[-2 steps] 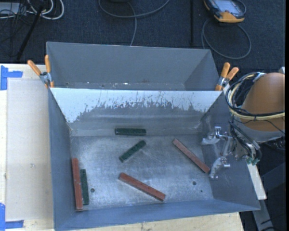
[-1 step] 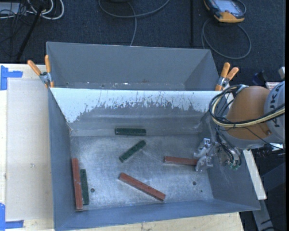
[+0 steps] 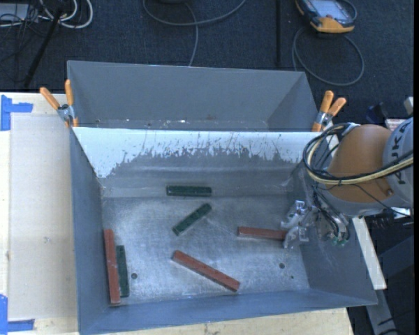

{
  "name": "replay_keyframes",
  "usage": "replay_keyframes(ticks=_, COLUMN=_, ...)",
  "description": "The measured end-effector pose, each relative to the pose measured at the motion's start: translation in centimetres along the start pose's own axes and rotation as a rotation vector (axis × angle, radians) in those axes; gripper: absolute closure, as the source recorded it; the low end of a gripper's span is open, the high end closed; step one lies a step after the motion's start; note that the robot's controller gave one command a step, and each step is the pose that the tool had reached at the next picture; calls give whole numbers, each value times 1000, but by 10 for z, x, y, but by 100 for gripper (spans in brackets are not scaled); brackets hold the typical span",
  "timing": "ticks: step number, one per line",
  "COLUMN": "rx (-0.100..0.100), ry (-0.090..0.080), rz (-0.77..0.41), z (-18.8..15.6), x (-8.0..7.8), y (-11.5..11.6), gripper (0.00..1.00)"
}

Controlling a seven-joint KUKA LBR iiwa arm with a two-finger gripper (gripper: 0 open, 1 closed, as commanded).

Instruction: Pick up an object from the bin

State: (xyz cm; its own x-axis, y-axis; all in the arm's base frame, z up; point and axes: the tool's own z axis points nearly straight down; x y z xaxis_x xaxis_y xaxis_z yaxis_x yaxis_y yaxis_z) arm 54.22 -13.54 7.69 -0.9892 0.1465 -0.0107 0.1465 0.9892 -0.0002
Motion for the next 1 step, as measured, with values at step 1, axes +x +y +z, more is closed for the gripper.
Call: replay_keyframes(ticks=1, rx=0, ry=5, rz=-120, z=-161, x=6, y=0, gripper=100)
